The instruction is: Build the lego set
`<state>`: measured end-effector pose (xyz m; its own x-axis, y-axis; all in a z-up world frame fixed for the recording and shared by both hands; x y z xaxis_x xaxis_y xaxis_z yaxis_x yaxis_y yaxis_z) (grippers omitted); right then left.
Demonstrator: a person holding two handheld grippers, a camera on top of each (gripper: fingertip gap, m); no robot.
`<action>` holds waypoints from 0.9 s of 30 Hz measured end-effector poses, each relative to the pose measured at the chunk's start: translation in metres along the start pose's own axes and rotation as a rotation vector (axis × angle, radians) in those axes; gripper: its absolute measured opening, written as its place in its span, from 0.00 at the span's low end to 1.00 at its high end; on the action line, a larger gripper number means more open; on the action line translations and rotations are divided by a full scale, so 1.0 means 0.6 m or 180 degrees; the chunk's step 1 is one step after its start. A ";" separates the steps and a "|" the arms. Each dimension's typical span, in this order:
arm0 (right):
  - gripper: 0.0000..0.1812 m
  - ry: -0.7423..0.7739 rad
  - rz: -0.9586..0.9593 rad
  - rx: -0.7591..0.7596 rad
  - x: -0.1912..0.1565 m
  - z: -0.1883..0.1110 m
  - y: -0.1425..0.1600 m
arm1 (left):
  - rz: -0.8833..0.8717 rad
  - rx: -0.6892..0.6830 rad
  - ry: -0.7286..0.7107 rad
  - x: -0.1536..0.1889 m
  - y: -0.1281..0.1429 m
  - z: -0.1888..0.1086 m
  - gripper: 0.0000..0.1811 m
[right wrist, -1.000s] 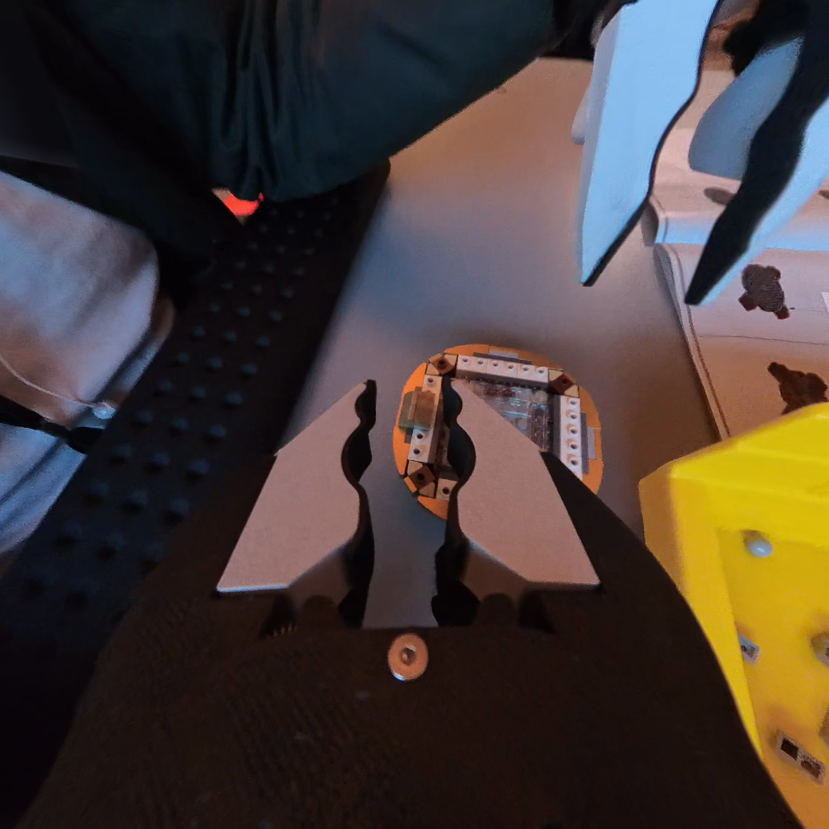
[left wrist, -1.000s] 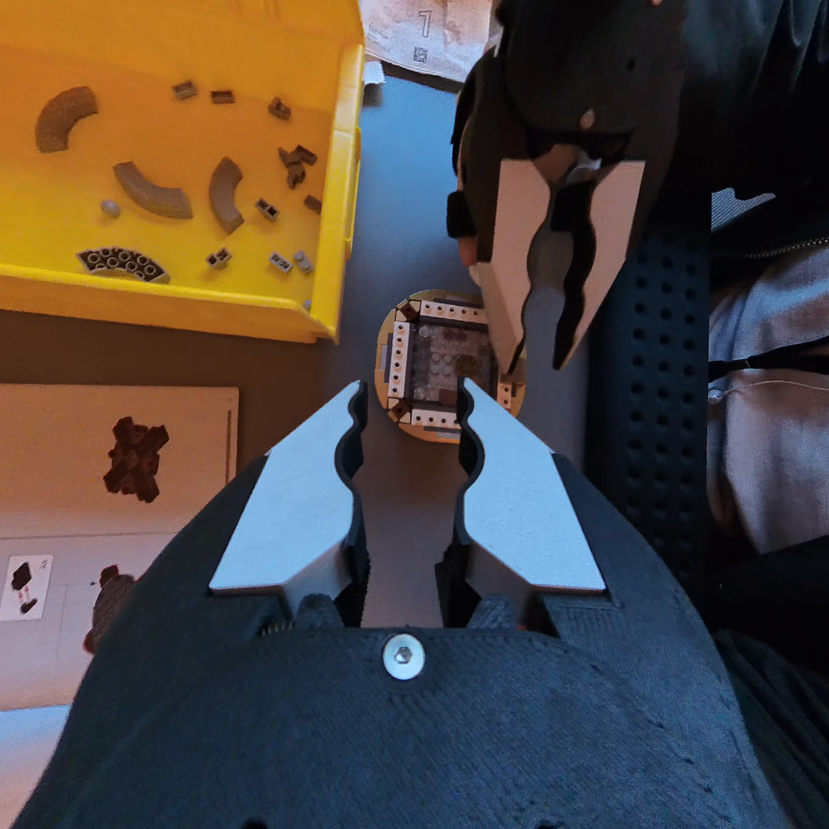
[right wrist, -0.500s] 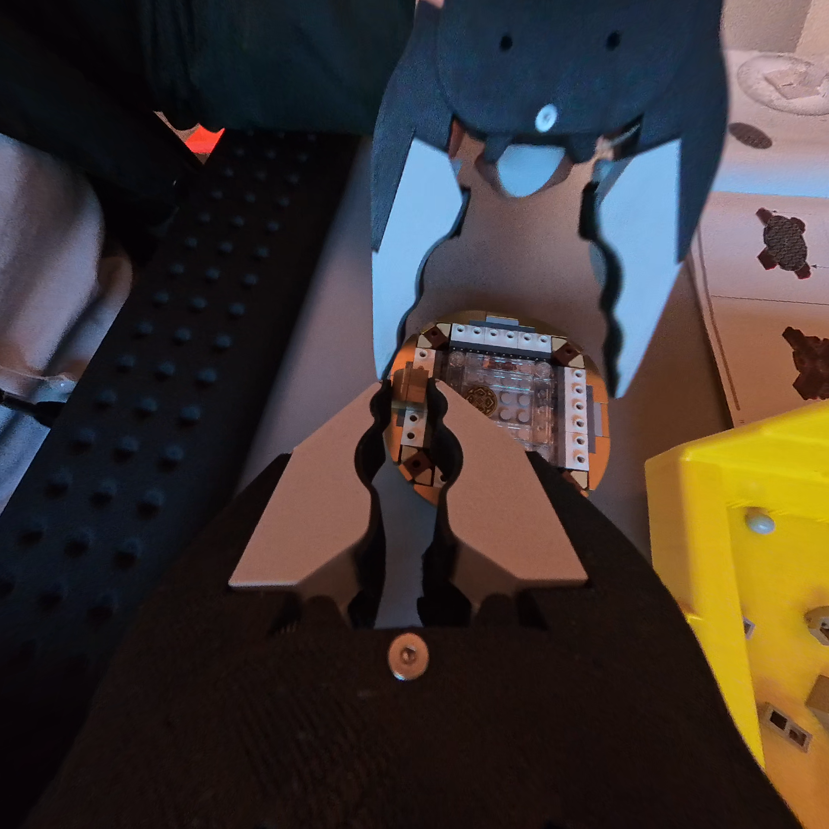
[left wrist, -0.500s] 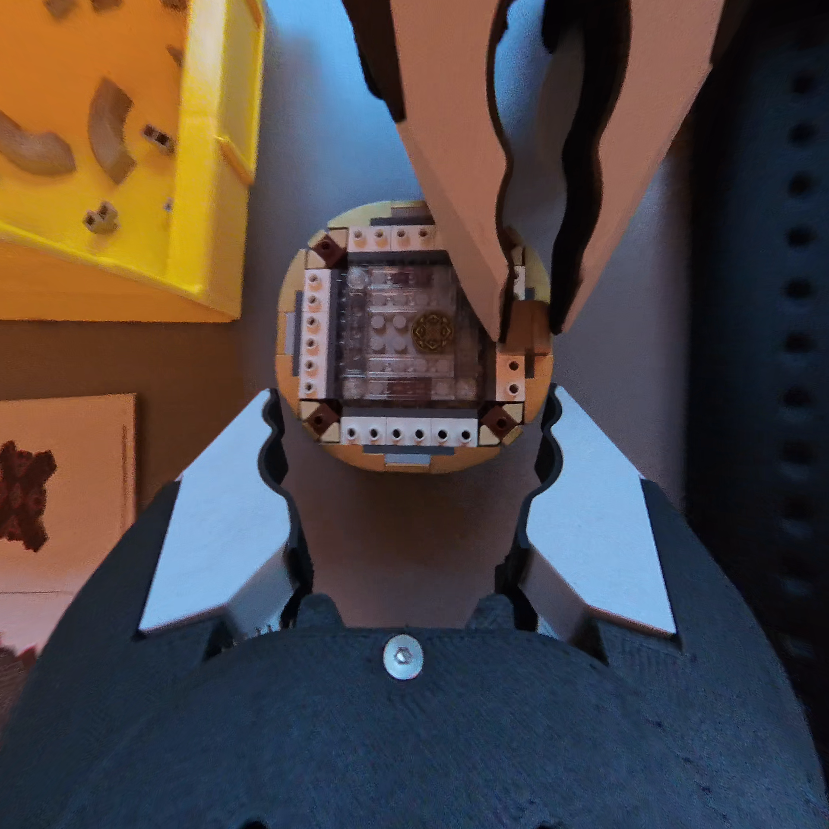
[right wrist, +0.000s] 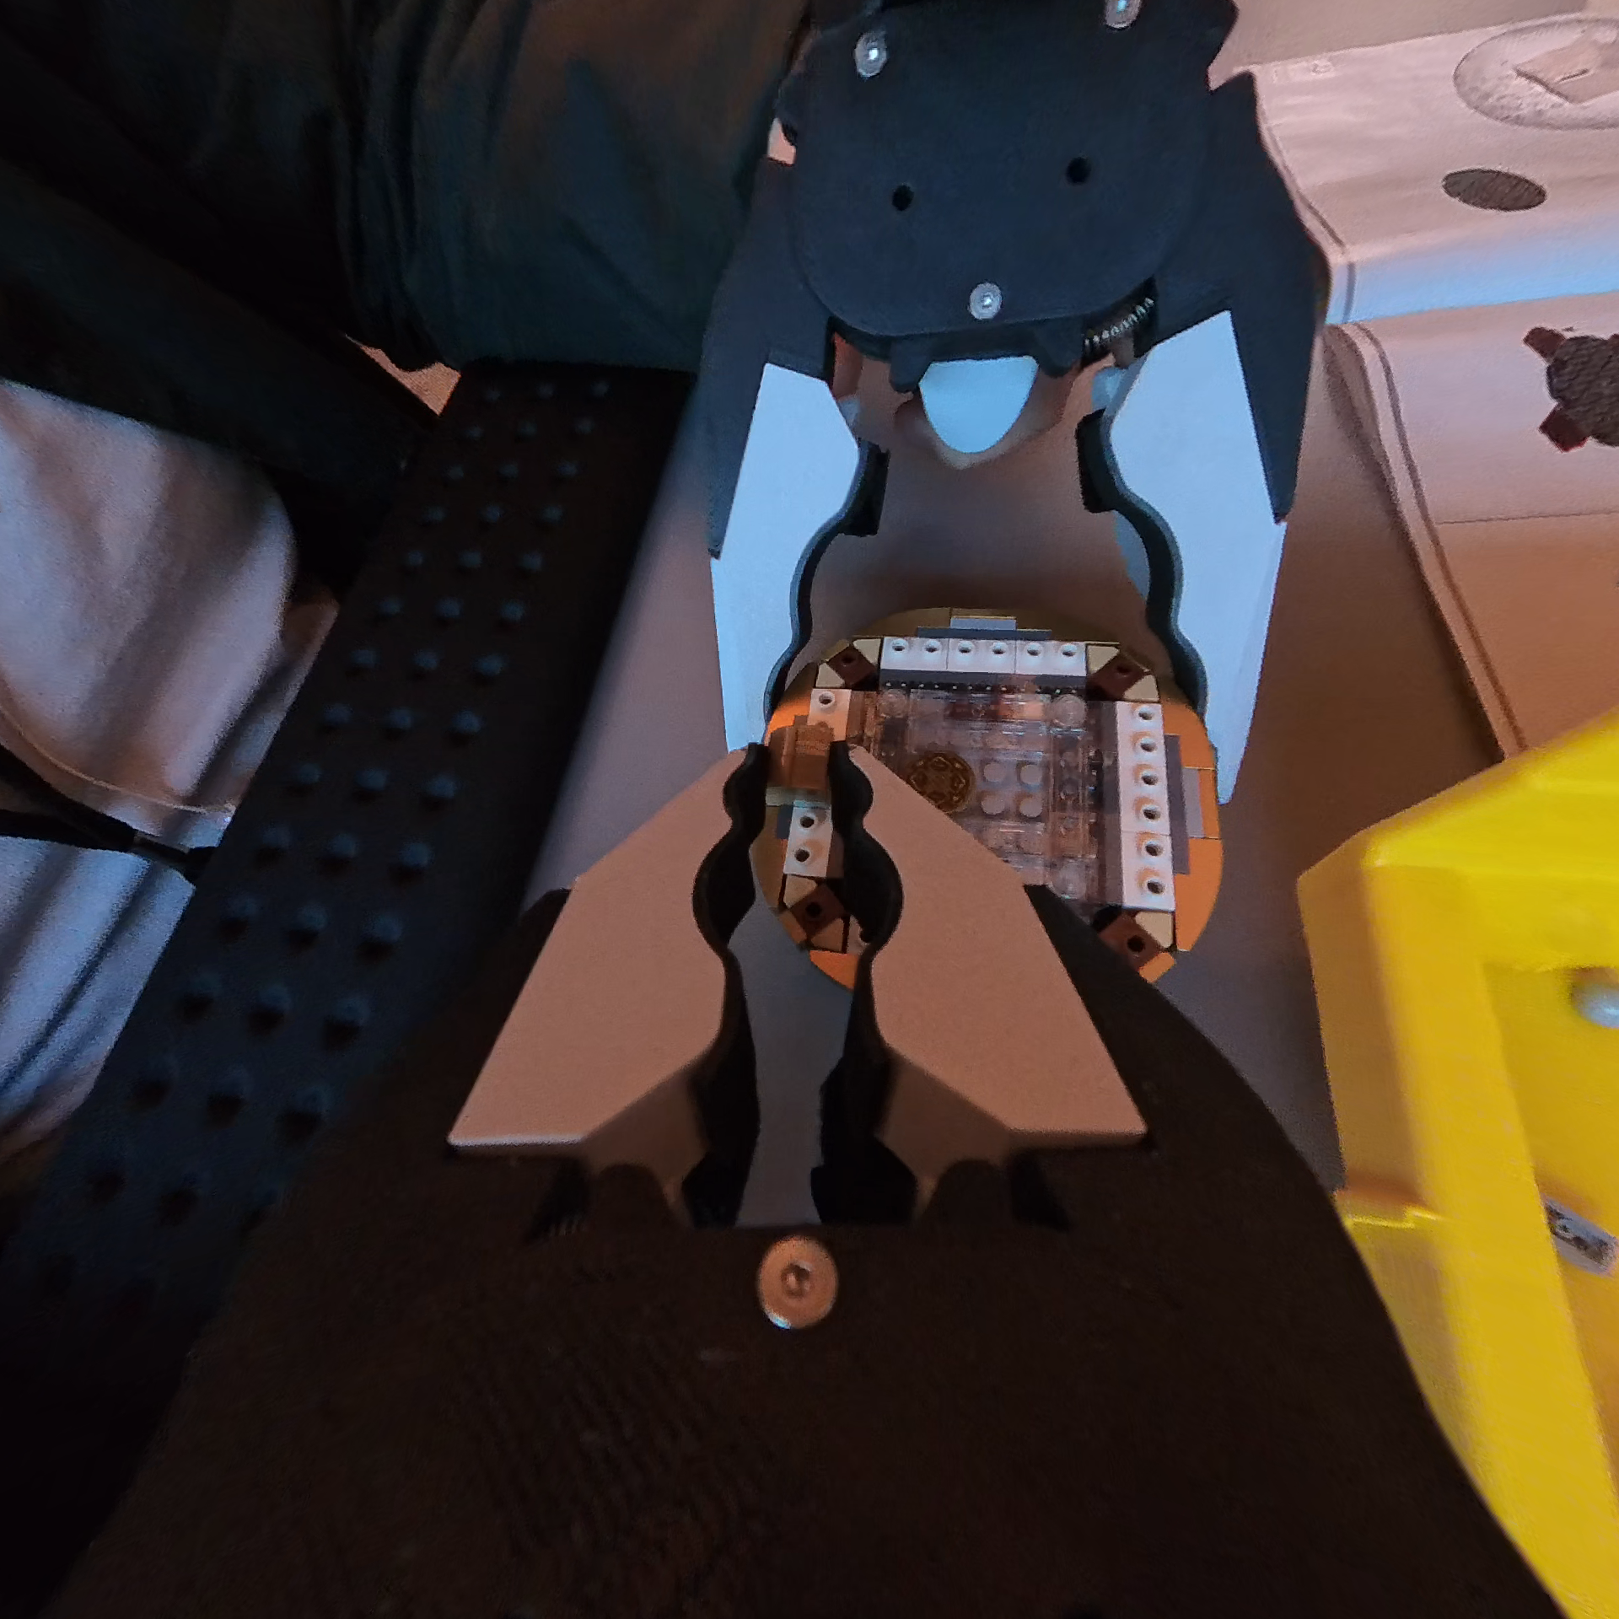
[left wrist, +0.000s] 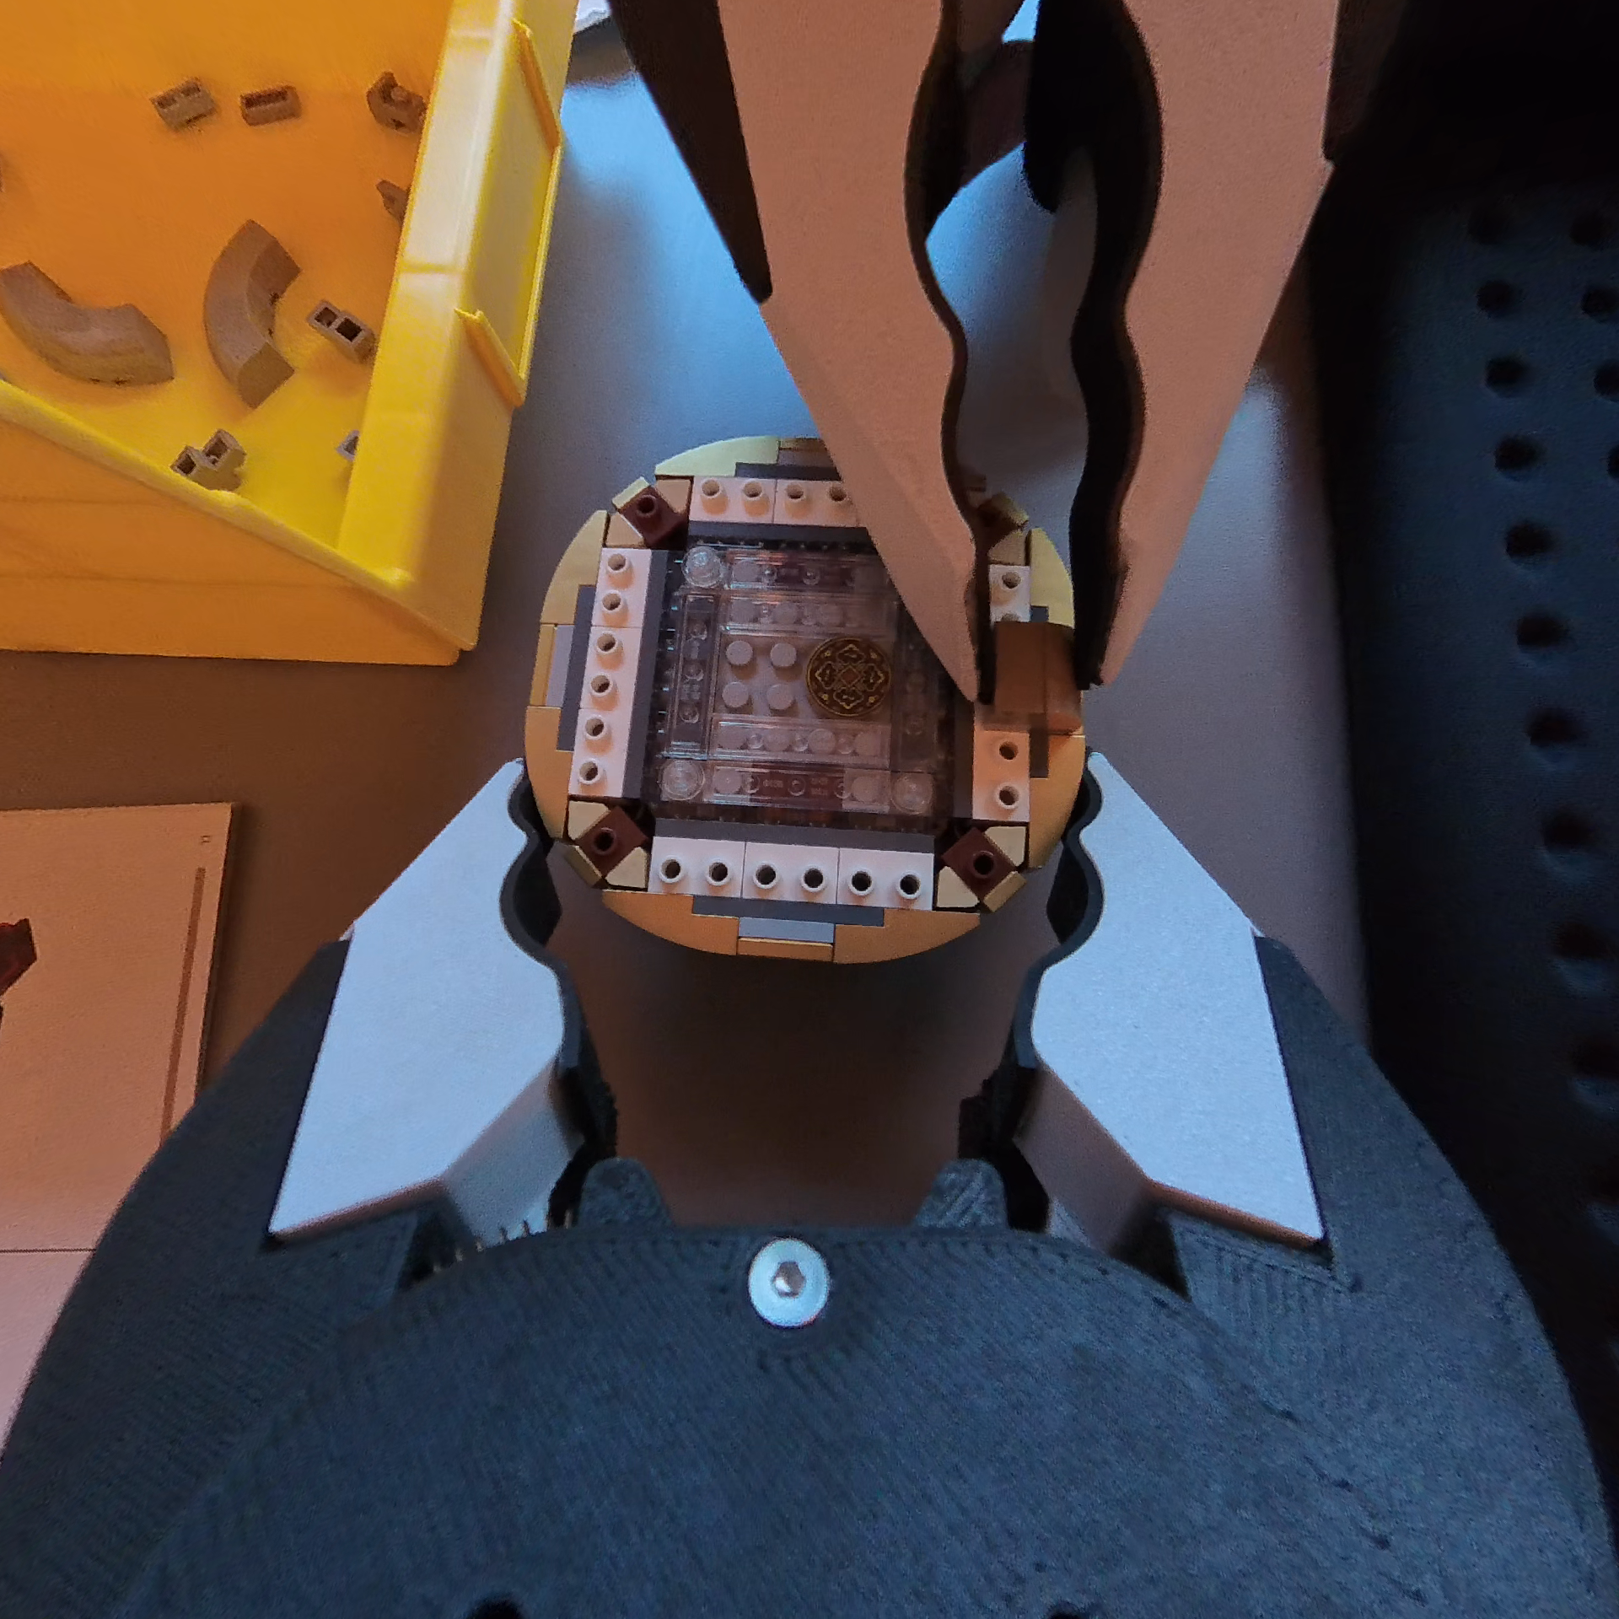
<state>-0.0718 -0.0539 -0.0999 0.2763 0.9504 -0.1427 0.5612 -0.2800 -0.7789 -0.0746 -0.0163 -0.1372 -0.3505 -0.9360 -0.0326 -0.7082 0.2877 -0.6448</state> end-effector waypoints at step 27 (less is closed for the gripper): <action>0.14 0.0110 -0.0147 0.0089 -0.009 -0.046 -0.003 | -0.0999 0.0050 -0.0631 0.024 0.028 -0.016 0.57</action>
<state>-0.0528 -0.0622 -0.0812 0.2778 0.9568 -0.0854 0.5519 -0.2317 -0.8010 -0.0976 -0.0230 -0.1411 0.0089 -0.9997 0.0223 -0.7522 -0.0214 -0.6586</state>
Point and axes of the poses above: each gripper's, where its closed fingertips meet, z out along the fingers, y out of its underside, x = y × z across the jaws, the point moved 2 cm from there along -z, back along the fingers, and after that the axes turned 5 degrees about -x, right-handed, at the moved point
